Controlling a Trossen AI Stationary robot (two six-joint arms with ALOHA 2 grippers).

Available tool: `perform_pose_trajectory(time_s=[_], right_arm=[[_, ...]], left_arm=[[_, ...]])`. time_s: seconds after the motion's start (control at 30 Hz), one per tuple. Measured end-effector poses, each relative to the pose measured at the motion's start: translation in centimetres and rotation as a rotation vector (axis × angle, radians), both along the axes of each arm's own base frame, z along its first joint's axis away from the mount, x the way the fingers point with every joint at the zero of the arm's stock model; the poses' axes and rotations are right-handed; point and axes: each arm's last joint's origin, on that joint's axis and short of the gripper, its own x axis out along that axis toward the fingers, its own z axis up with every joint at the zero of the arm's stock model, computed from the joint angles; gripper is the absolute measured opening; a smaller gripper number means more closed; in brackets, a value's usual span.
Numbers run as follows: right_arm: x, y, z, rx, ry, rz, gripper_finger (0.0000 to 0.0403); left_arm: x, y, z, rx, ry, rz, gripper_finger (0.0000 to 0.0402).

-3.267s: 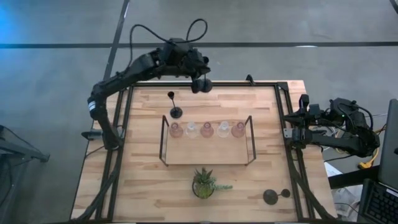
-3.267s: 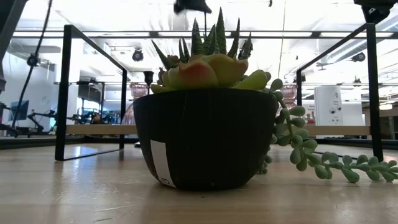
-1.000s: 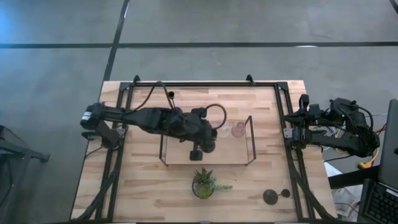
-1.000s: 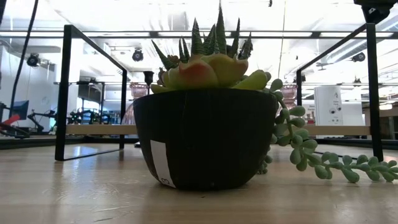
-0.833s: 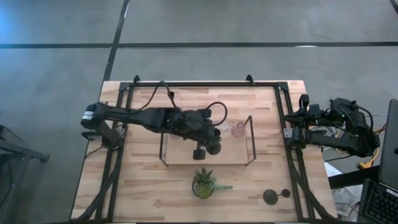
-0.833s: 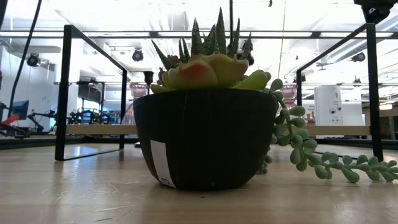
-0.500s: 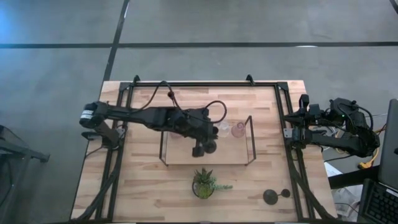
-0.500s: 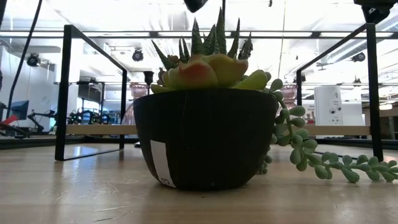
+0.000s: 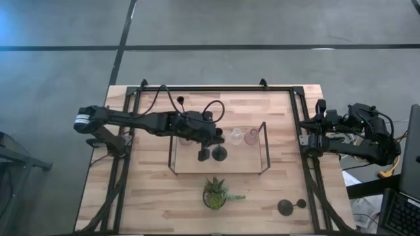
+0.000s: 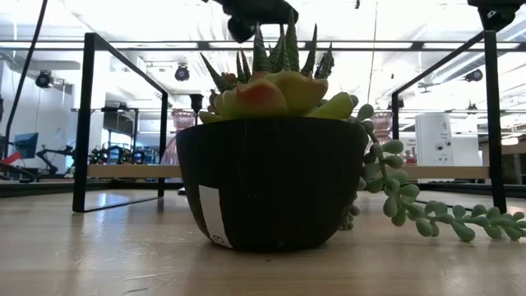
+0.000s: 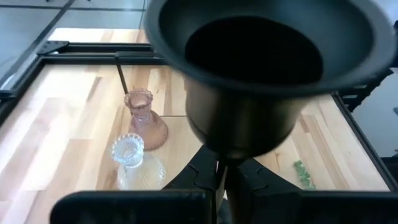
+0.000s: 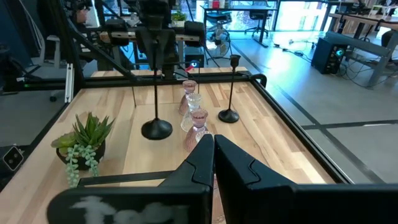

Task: Pick & Place candle stick holders
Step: Put the top right black candle holder on the shelf

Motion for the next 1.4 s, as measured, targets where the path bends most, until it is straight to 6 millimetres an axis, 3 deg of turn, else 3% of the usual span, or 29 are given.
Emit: perform_pose_trajectory(time_s=[0.27,0.53,0.73,1.4], right_arm=[[0.0,0.0,0.0,0.0,0.0,0.0,0.0008],[0.0,0.0,0.0,0.0,0.0,0.0,0.0008],[0.0,0.0,0.0,0.0,0.0,0.0,0.0008],[0.0,0.0,0.0,0.0,0.0,0.0,0.0008]], left_arm=[[0.1,0.9,-2.1,-0.044,0.025,0.014,0.0015],[0.6,0.9,-2.5,-0.054,0.003,0.013,0.0015],[1.4,0.5,-4.2,-0.059,0.063,0.006,0.0015],[1.6,-0.3,-4.5,-0.09,0.07,0.006,0.0023]])
